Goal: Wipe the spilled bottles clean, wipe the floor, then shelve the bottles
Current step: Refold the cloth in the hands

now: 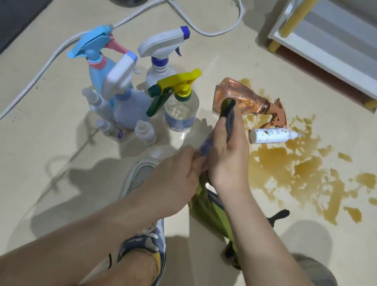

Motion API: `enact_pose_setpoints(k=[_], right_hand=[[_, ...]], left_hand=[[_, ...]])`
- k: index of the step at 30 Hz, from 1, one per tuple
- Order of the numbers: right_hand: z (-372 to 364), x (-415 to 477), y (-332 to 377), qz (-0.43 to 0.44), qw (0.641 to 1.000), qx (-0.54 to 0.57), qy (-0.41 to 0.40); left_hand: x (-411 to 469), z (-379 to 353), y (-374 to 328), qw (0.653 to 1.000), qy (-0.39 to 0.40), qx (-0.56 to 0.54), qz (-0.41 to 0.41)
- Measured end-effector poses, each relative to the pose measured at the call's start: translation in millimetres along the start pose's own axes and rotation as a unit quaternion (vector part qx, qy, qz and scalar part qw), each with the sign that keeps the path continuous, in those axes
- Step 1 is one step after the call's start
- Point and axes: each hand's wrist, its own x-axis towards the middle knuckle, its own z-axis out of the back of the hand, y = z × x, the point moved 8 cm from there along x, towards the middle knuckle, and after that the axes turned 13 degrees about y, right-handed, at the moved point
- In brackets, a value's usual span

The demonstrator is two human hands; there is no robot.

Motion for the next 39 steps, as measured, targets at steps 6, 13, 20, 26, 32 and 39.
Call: enact_pose_setpoints(k=[6,13,20,26,32,39], right_hand=[[6,-9,-1,-0.027,0.977,-0.209,0.024],[1,-10,-2,-0.076,0.939,-0.332,0.043],[-1,-18,-22,0.061,0.951,-0.203,0.225],[-1,-6,-48,-0.133,0.965,0.021,0.224],[-8,-18,-24,-0.074,0.929,-0.06,0.357],[-24,-37,2,0.165,0.895,-0.274,0.31]], left_hand=[[-9,20,-4,0.987,-0.041,0.15,-0.047],[-3,21,1,0.977,-0.051,0.205,-0.013],[6,31,21,0.999,-0.014,0.043,0.013],[-6,43,-9,0.982,-0.082,0.149,-0.081],[-1,50,26,0.995,-0.028,-0.091,0.036],[-6,53,40,0.946,-0.026,-0.31,0.094]])
